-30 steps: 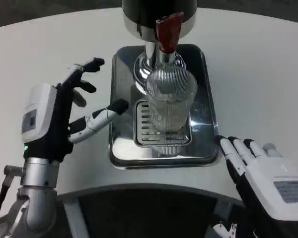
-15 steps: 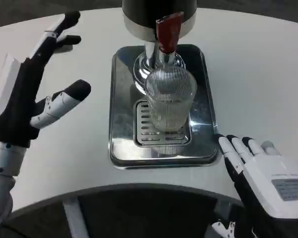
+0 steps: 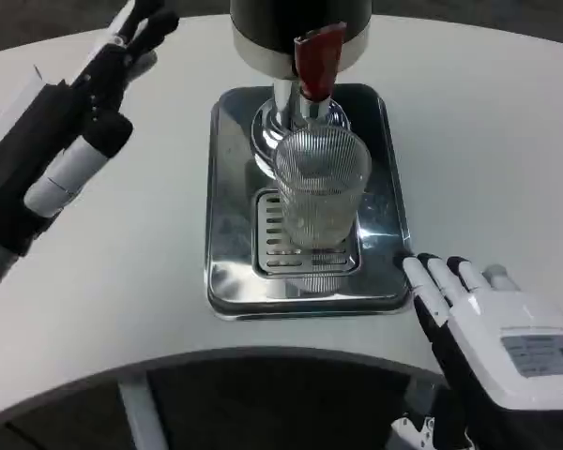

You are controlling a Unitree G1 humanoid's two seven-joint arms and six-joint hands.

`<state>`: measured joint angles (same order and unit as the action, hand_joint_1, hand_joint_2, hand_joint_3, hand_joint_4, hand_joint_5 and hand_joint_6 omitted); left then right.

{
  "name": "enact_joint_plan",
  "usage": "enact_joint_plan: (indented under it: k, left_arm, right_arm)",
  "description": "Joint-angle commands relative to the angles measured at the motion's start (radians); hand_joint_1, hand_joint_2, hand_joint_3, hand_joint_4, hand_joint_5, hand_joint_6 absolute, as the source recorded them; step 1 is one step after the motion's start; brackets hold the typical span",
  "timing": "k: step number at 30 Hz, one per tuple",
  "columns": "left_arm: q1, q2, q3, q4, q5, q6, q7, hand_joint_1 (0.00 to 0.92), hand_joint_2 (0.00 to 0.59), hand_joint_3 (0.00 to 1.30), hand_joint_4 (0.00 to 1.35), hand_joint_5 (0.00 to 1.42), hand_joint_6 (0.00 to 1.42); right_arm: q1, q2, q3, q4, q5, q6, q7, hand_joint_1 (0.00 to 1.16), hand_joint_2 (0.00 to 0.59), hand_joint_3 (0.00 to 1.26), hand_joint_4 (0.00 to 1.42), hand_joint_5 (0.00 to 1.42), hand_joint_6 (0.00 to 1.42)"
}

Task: Grasp the cup under the faucet to collect the drink, then remove the cup.

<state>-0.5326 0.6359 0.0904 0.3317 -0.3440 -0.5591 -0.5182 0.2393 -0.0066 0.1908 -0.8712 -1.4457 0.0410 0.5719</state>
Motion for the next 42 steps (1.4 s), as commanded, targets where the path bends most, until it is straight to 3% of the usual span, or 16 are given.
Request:
enact_joint_plan:
  k: [1,9,14,30,42]
  left_arm:
    - [-0.037,0.045,0.027,-0.077,-0.078,0.139,-0.141,0.0,0.05,0.0,0.0,0.0,0.0]
    - [-0.136,0.047,0.059,-0.159,-0.233,0.428,-0.337,0.0,0.044,0.0,0.0,0.0,0.0]
    - [-0.204,0.021,0.08,-0.141,-0.268,0.508,-0.4,0.0,0.045,0.0,0.0,0.0,0.0]
    - [-0.413,-0.063,0.059,0.119,-0.21,0.579,-0.57,0.0,0.046,0.0,0.0,0.0,0.0]
    - [-0.525,-0.139,0.042,0.284,-0.141,0.53,-0.624,0.0,0.046,0.0,0.0,0.0,0.0]
  right_arm:
    - [0.004,0.015,0.019,0.003,-0.015,0.007,0.006,0.78,0.3,0.0,0.0,0.0,0.0]
    - [0.006,0.03,0.039,0.004,-0.038,0.01,0.002,0.78,0.3,0.0,0.0,0.0,0.0]
    - [0.015,0.038,0.044,-0.003,-0.049,0.009,0.003,0.78,0.3,0.0,0.0,0.0,0.0]
    - [0.054,0.048,0.049,-0.026,-0.057,0.012,-0.011,0.78,0.3,0.0,0.0,0.0,0.0]
    - [0.069,0.059,0.054,-0.034,-0.068,0.009,-0.017,0.78,0.3,0.0,0.0,0.0,0.0]
